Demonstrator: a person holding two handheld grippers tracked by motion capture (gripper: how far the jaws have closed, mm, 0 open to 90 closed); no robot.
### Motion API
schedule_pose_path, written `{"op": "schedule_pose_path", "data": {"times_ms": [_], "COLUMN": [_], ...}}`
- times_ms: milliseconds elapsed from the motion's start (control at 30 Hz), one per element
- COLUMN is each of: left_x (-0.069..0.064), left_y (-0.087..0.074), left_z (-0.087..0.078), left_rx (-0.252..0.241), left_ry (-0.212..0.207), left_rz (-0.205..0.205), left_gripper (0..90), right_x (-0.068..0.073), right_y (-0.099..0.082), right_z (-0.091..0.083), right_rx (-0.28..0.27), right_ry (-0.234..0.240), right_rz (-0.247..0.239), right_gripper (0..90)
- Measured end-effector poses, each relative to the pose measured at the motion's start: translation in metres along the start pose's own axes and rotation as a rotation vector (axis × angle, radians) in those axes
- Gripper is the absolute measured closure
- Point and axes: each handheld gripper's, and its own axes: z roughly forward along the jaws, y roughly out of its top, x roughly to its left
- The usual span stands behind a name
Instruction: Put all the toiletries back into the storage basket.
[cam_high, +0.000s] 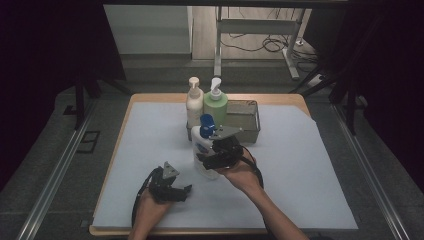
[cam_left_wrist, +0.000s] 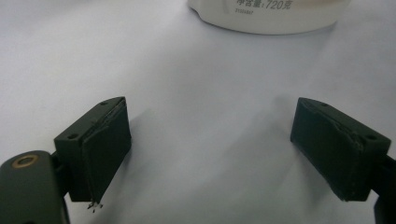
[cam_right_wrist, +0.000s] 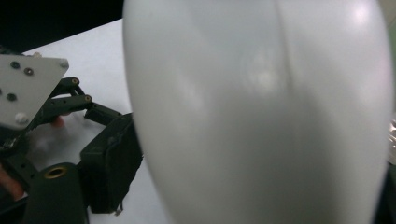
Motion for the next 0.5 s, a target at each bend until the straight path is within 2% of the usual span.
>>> {"op": "schedule_pose_path", "data": {"times_ms": [200, 233, 333, 400, 500], "left_x": [0.0000, -0.0001, 0.0000, 0.0000, -0.0001], "left_y": [0.0000, 0.0000, 0.0000, 0.0000, 0.0000], "left_z": [0.0000, 0.0001, 0.0000, 0.0001, 0.0000], "left_rx": [0.000, -0.002, 0.000, 0.000, 0.000], "left_ry": [-0.001, 0.001, 0.000, 0.000, 0.001], "left_rz": [0.000, -0.003, -0.001, -0.001, -0.003], "left_gripper": [12.1, 12.1, 12.1, 12.1, 12.1], "right_x": [0.0006, 0.0011, 0.0026, -0.0001, -0.0002], "right_y": [0.0021, 0.0022, 0.0016, 0.0008, 0.0007], "right_z": [0.0045, 0.0059, 0.0073, 0.0063, 0.0051], "right_rx": [-0.016, -0.013, -0.013, -0.018, -0.018], "right_ry": [0.004, 0.017, 0.003, 0.019, 0.021], "right_rz": [0.006, 0.004, -0.005, 0.017, 0.021], "right_gripper": [30.3, 34.1, 37.7, 38.9, 39.6]}}
